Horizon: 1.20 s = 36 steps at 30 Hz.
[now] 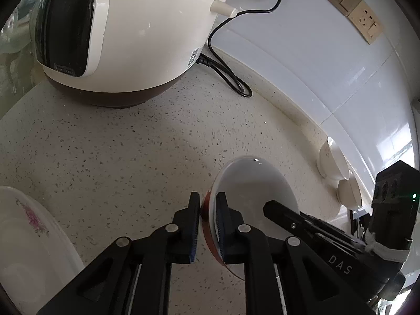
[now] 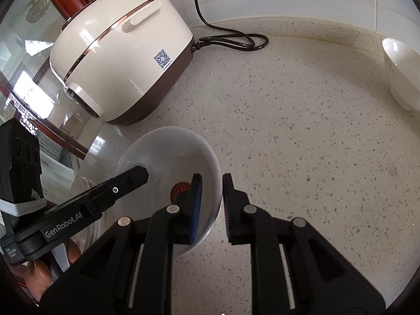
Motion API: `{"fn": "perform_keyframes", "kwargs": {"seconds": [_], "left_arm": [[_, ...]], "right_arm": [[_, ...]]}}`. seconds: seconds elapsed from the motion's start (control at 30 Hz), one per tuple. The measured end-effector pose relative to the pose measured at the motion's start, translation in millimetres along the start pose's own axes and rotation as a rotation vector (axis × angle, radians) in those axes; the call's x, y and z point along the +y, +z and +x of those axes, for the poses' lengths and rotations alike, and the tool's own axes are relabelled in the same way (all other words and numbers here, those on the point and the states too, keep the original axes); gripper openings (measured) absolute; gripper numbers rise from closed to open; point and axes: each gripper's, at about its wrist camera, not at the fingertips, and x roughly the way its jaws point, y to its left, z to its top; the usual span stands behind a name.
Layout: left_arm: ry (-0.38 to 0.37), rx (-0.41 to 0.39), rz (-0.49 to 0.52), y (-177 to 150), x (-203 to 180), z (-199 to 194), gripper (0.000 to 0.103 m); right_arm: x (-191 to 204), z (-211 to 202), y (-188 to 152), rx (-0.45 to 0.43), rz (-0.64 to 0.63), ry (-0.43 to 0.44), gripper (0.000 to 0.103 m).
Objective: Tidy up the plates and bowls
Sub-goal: 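Lower the bowl onto the counter beside the plates and open both grippers, then move both grippers to the plain white bowl and grasp its rim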
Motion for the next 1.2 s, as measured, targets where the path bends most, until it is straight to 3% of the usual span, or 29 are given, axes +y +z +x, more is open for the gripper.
{"fn": "perform_keyframes", "kwargs": {"seconds": [0.37, 0.47, 0.53, 0.67, 0.8, 0.83, 0.97, 1.2], "left_arm": [[0.032, 0.000, -0.007, 2.3, 1.2, 4.6, 0.022], [0.048, -0.022, -0.014, 3.2, 3.2, 0.2, 0.030], [0.055, -0.036, -0.013, 3.8, 2.7, -4.0, 0.032], [0.092, -0.120, 0.002, 7.2, -8.6, -21.8, 0.033], [0.087, -0.215, 0.036, 12.1, -33.6, -43.4, 0.053], [0.081, -0.242, 0.050, 13.0, -41.9, -49.0, 0.059], [0.025, -0.318, 0.109, 16.3, -81.5, -65.2, 0.067], [-0.123, -0.302, 0.183, 29.9, -150.8, -52.6, 0.068]], "right_arm": [[-11.3, 11.4, 3.3, 0.032, 0.038, 0.021, 0.026], [-17.5, 5.0, 6.9, 0.014, 0.057, 0.010, 0.041], [-22.6, -5.4, 11.4, -0.020, 0.066, -0.005, 0.059], [-31.5, -29.9, 24.3, -0.073, 0.064, -0.025, 0.061], [-44.8, -65.6, 42.9, -0.151, 0.084, -0.047, 0.066], [-48.3, -77.5, 49.7, -0.178, 0.087, -0.063, 0.068], [-68.8, -119.0, 71.1, -0.281, 0.104, -0.133, 0.075], [-115.1, -163.4, 104.3, -0.350, 0.052, -0.308, 0.077]]}}
